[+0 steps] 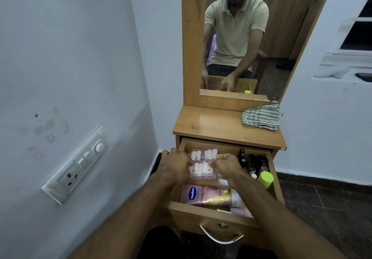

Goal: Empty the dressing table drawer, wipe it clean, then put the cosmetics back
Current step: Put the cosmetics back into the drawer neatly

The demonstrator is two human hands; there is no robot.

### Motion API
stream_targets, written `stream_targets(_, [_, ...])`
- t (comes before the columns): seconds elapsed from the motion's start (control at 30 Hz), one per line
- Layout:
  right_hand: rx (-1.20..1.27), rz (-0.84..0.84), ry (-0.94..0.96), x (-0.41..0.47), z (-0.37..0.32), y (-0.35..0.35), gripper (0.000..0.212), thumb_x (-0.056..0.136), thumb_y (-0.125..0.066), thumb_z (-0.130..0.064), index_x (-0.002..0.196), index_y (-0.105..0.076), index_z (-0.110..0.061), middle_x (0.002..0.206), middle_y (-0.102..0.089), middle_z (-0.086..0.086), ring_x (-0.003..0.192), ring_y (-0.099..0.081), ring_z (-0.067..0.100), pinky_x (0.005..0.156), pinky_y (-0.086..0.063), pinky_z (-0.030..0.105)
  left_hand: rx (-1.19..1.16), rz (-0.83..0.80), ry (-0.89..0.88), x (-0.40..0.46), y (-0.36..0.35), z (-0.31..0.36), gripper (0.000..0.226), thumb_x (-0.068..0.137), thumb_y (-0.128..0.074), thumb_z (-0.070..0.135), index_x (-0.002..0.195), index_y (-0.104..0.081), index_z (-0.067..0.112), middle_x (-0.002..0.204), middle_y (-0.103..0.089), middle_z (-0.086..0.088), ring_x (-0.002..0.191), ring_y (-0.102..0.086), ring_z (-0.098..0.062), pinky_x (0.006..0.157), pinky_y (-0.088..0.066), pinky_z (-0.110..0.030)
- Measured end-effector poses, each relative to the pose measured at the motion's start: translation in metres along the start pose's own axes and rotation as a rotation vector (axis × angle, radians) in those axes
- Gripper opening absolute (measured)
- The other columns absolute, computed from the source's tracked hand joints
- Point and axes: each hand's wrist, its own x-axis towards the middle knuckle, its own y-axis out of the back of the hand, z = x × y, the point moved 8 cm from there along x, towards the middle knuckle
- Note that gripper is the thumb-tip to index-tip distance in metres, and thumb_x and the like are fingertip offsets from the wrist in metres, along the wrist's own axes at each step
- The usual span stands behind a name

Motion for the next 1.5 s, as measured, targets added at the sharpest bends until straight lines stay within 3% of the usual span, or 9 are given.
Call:
stream_targets(0.33, [-0.106,0.065,-0.017,0.005,0.009,-0.017,0.016,0.086,-0.076,-0.001,0.086,-0.063,-0.011,0.079,-0.075,0.011,0.065,-0.076,0.028,0.057,-0.063,0.047,0.242,-0.053,-0.137,0.013,-0.028,0.002,0.054,0.093,-0.062,0.047,0.141,-0.055,0.023,0.163,-0.032,-0.003,0.156,-0.004,-0.027,0.117,0.006,-0.065])
stream_targets(0.5, [-0.34,0.123,0.061,0.005,0.004,-0.016,0.015,0.089,-0.075,-0.012,0.086,-0.06,-0.015,0.093,-0.073,0.01,0.082,-0.074,0.028,0.075,-0.063,0.046,0.235,-0.051,-0.127,0.019,-0.031,0.0,0.063,0.096,-0.058,0.047,0.15,-0.043,0.019,0.166,-0.026,-0.005,0.156,0.0,-0.027,0.116,0.01,-0.065])
stream_targets(0.7, [-0.517,0.129,0.07,0.002,0.0,-0.02,0.021,0.092,-0.071,-0.014,0.11,-0.065,-0.005,0.103,-0.071,0.012,0.094,-0.07,0.03,0.082,-0.061,0.044,0.288,-0.059,-0.145,0.021,-0.033,0.006,0.047,0.093,-0.065,0.043,0.134,-0.061,0.02,0.164,-0.03,-0.005,0.156,0.001,-0.029,0.114,0.013,-0.068])
stream_targets(1.0, [-0.764,0.147,0.299,-0.012,-0.036,-0.01,0.012,0.094,-0.064,-0.006,0.103,-0.069,-0.014,0.095,-0.068,-0.001,0.086,-0.067,0.017,0.075,-0.059,0.032,0.329,-0.077,-0.142,0.023,-0.036,0.007,0.055,0.091,-0.066,0.045,0.14,-0.056,0.022,0.166,-0.025,-0.006,0.156,0.005,-0.03,0.107,0.022,-0.067])
stream_targets(1.07, [-0.912,0.18,0.419,-0.02,-0.059,0.006,0.015,0.094,-0.061,-0.007,0.095,-0.072,-0.017,0.092,-0.072,0.0,0.083,-0.068,0.019,0.074,-0.059,0.039,0.347,-0.082,-0.127,0.023,-0.037,0.007,0.061,0.089,-0.068,0.046,0.144,-0.052,0.024,0.166,-0.025,-0.007,0.156,0.006,-0.03,0.109,0.02,-0.068])
stream_targets(1.17, [-1.325,0.156,0.448,-0.029,-0.071,0.025,0.007,0.091,-0.064,-0.014,0.097,-0.068,-0.015,0.096,-0.07,0.004,0.089,-0.067,0.026,0.071,-0.053,0.036,0.389,-0.051,-0.13,0.024,-0.037,0.015,0.062,0.084,-0.073,0.043,0.141,-0.056,0.022,0.163,-0.032,-0.009,0.156,-0.004,-0.03,0.113,0.017,-0.067])
stream_targets(1.23, [-1.518,0.091,0.436,-0.03,-0.06,0.027,0.02,0.088,-0.069,-0.016,0.108,-0.068,-0.014,0.108,-0.07,0.007,0.1,-0.067,0.028,0.072,-0.051,0.036,0.353,0.004,-0.163,0.023,-0.035,0.024,0.058,0.085,-0.072,0.044,0.138,-0.059,0.023,0.156,-0.044,-0.009,0.152,-0.019,-0.028,0.114,0.019,-0.06])
stream_targets(1.37, [-1.655,0.028,0.479,-0.026,-0.031,0.015,0.033,0.091,-0.065,-0.016,0.123,-0.068,-0.019,0.12,-0.069,0.007,0.106,-0.067,0.027,0.08,-0.054,0.037,0.25,0.047,-0.185,0.022,-0.036,0.037,0.031,0.092,-0.062,0.041,0.118,-0.07,0.025,0.121,-0.07,0.001,0.127,-0.056,-0.019,0.113,0.025,-0.05])
stream_targets(1.5, [-1.689,0.082,0.523,-0.017,-0.02,0.008,0.032,0.092,-0.061,-0.014,0.121,-0.07,-0.023,0.119,-0.07,0.005,0.105,-0.068,0.027,0.08,-0.054,0.038,0.159,0.041,-0.132,0.023,-0.04,0.029,0.028,0.092,-0.064,0.037,0.118,-0.068,0.028,0.112,-0.073,0.002,0.111,-0.065,-0.017,0.122,-0.002,-0.048])
